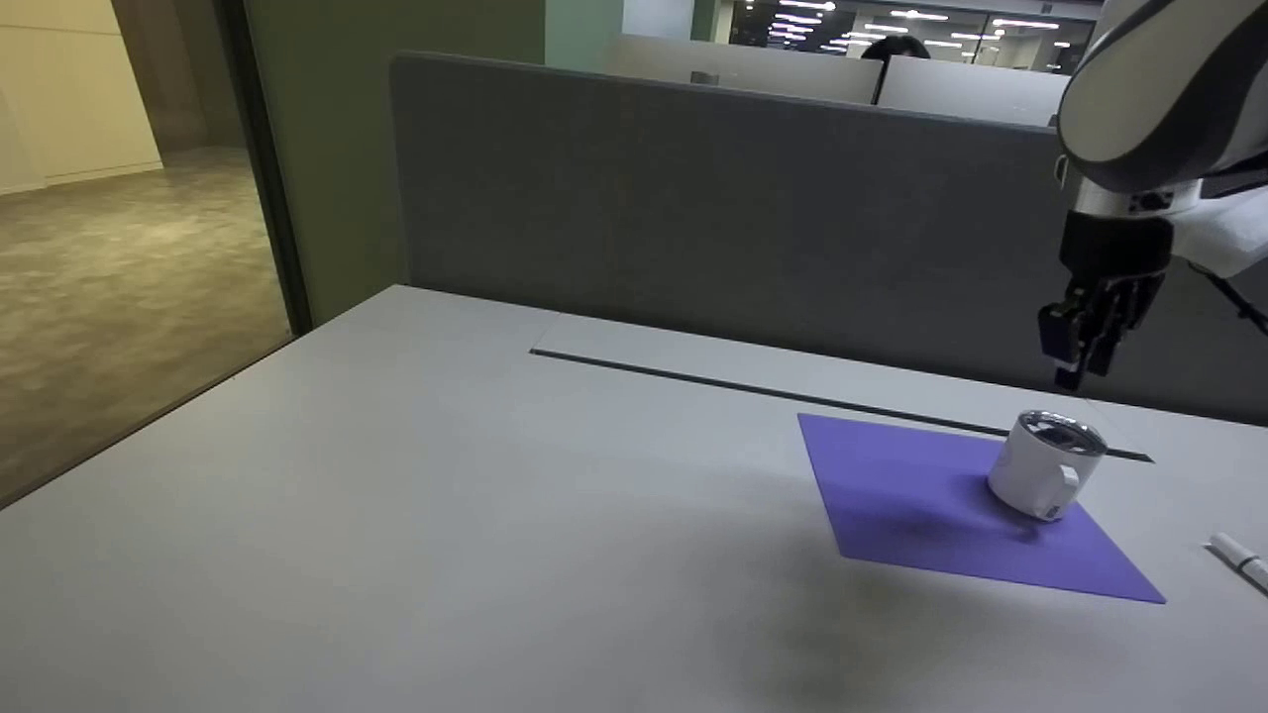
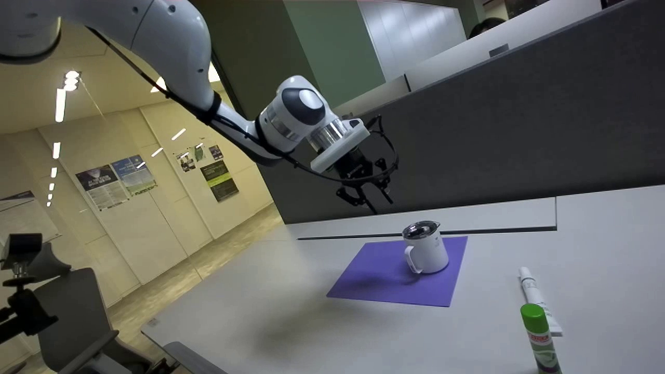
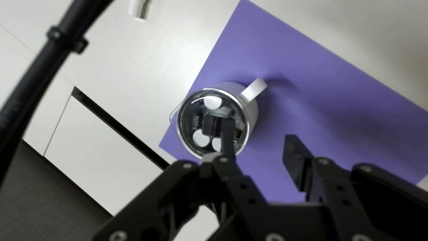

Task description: Move the object in the cup

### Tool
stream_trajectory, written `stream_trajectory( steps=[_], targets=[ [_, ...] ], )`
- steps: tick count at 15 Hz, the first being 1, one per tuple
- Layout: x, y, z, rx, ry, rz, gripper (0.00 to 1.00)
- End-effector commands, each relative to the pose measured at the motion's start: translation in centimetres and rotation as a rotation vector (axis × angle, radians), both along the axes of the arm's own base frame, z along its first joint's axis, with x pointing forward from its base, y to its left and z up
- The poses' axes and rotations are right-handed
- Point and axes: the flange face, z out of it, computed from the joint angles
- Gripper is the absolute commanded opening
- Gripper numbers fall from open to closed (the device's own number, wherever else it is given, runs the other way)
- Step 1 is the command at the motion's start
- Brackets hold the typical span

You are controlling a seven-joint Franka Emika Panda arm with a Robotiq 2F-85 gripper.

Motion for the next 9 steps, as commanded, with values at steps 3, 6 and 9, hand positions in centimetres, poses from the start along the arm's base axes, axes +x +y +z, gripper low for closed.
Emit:
stream_trajectory(
  steps=[3, 6, 9],
  targets=[
    [-3.2, -0.4, 2.4, -0.027, 0.006, -0.072, 0.87],
    [-2.6, -0.5, 1.7, -0.016, 0.021, -0.05, 0.82],
    [-3.3, -0.6, 1.8, -0.017, 0.032, -0.065, 0.99]
  ],
)
